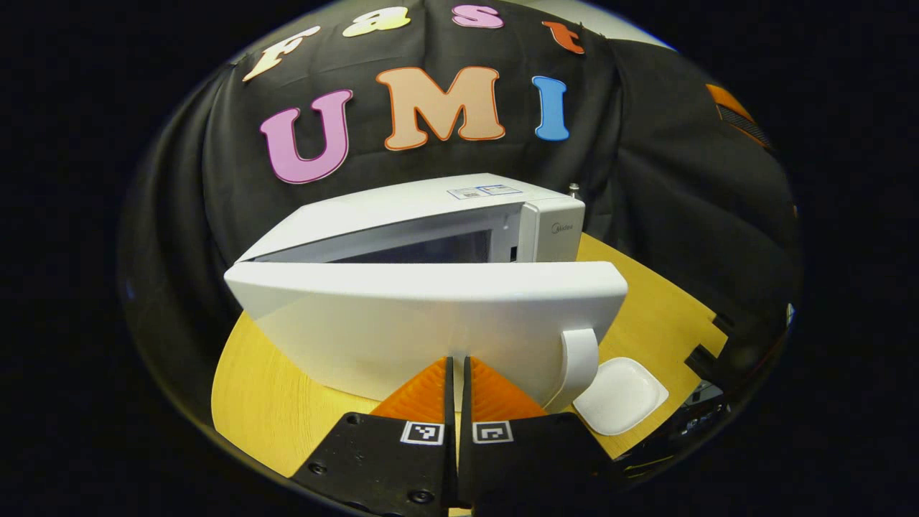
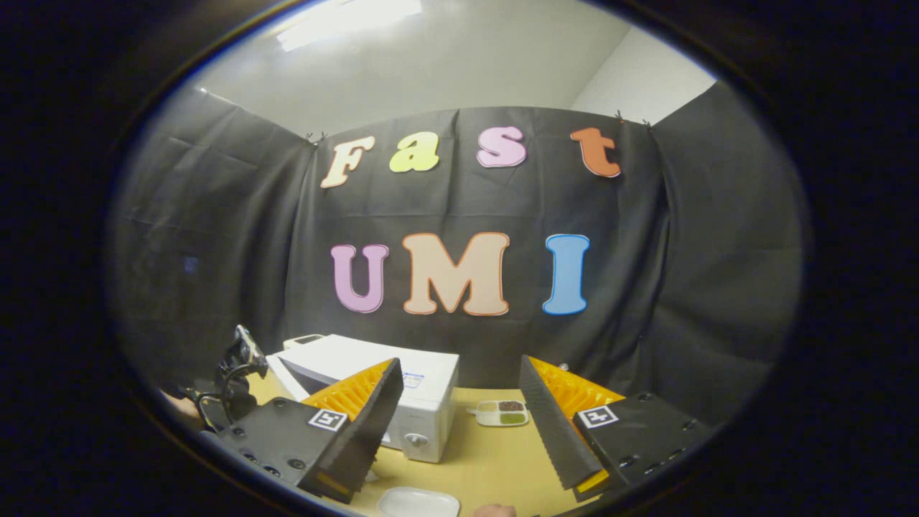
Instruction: Open the microwave oven with the left hand, put the food in, and close the microwave oven.
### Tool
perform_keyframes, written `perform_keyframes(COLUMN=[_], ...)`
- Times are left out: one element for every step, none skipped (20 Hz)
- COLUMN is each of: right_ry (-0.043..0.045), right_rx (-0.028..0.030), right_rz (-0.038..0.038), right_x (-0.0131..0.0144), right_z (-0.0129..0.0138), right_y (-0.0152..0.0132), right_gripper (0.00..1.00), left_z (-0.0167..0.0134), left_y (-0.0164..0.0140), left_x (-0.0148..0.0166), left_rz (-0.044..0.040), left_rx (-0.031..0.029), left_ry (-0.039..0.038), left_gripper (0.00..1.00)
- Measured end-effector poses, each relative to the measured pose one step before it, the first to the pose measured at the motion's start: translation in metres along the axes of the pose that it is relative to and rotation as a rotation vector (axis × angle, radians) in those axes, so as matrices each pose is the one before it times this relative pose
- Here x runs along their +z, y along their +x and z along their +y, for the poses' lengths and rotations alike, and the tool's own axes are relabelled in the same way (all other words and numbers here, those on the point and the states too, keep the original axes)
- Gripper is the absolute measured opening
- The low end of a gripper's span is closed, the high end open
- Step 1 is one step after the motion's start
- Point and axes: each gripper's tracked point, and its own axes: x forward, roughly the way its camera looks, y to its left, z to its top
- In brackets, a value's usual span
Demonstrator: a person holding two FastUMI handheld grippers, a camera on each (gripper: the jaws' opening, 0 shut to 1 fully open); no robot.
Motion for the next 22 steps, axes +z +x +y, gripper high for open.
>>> perform_keyframes(right_ry=[-0.00728,-0.00505,-0.00370,-0.00255,-0.00236,-0.00189,-0.00118,-0.00181,-0.00072,0.00111,0.00484,0.00958,0.00910,0.00700,0.00255,-0.00034,-0.00222,-0.00228,-0.00048,0.00249,0.00375,0.00251], right_rx=[-0.00667,-0.00437,-0.00427,-0.00729,-0.00749,-0.00465,-0.00194,-0.00144,-0.00305,-0.00258,-0.00194,-0.00580,-0.00663,-0.00541,-0.00445,-0.00184,0.00102,-0.00072,0.00068,0.00228,0.00239,0.00362], right_rz=[0.00308,-0.00225,-0.00540,-0.00304,-0.00016,0.00068,-0.00118,0.00017,-0.00011,0.00076,-0.00329,-0.00556,-0.00130,0.00089,0.00141,-0.00299,-0.00553,0.00069,0.00988,0.00786,0.00027,-0.00033], right_x=[-0.00174,0.00032,0.00094,0.00141,-0.00056,-0.00031,-0.00118,-0.00032,-0.00131,-0.00033,0.00074,0.00095,-0.00072,-0.00059,-0.00131,0.00023,0.00030,-0.00155,-0.00433,-0.00336,0.00020,0.00024], right_z=[-0.00452,-0.00393,-0.00334,-0.00330,-0.00411,-0.00242,-0.00213,-0.00190,-0.00218,-0.00167,-0.00139,-0.00223,-0.00237,-0.00169,-0.00133,-0.00051,0.00081,-0.00055,-0.00006,0.00108,0.00037,0.00148], right_y=[-0.00079,0.00023,0.00126,0.00067,0.00068,0.00099,0.00005,0.00125,0.00105,0.00136,0.00117,0.00223,0.00212,0.00196,0.00153,0.00155,0.00307,0.00253,0.00221,0.00231,0.00186,0.00273], right_gripper=[0.96,0.96,0.96,0.96,0.96,0.96,0.96,0.96,0.96,0.96,0.96,0.96,0.96,0.96,0.96,0.96,0.96,0.96,0.96,0.96,0.97,0.97], left_z=[-0.00151,-0.00105,-0.00106,-0.00079,-0.00058,0.00042,0.00081,0.00061,-0.00016,0.00102,-0.00066,0.00160,0.00001,-0.00021,-0.00453,-0.00632,-0.00280,-0.00079,-0.00103,-0.00103,-0.00272,-0.00147], left_y=[0.00632,0.00643,0.00638,0.00522,0.00588,0.00523,0.00497,0.00534,0.00588,0.00304,0.00558,0.00583,0.00443,0.00387,0.00348,0.00134,0.00189,0.00205,0.00184,0.00097,0.00191,0.00190], left_x=[0.00296,0.00186,0.00088,0.00228,0.00351,0.00288,0.00328,0.00356,0.00394,0.00193,0.00270,0.00263,0.00346,0.00380,0.00127,-0.00164,-0.00128,0.00059,0.00189,0.00122,0.00180,0.00044], left_rz=[-0.00013,0.00473,0.00698,0.00448,0.00278,0.00174,0.00191,-0.00078,-0.00149,0.00719,0.00991,-0.00115,-0.00245,-0.00354,0.00486,0.01008,0.00770,0.00040,-0.00489,-0.00539,-0.00838,-0.00225], left_rx=[-0.00173,-0.00334,-0.00287,-0.00112,-0.00067,0.00149,0.00156,0.00043,0.00093,0.00118,-0.00057,0.00314,0.00153,0.00060,-0.02362,-0.01822,-0.00224,-0.00060,0.00331,0.00228,-0.01216,-0.00617], left_ry=[0.00727,0.00157,-0.00014,0.00120,0.00363,0.00494,0.00323,0.00145,0.00227,0.00372,0.00873,0.01286,0.00781,0.00504,-0.00708,-0.01622,-0.00806,-0.00739,-0.00651,-0.00806,-0.01400,-0.00610], left_gripper=[0.01,0.01,0.00,0.01,0.01,0.01,0.00,0.00,0.01,0.00,0.00,0.00,0.00,0.01,0.00,0.00,0.00,0.00,0.00,0.00,0.00,0.00])
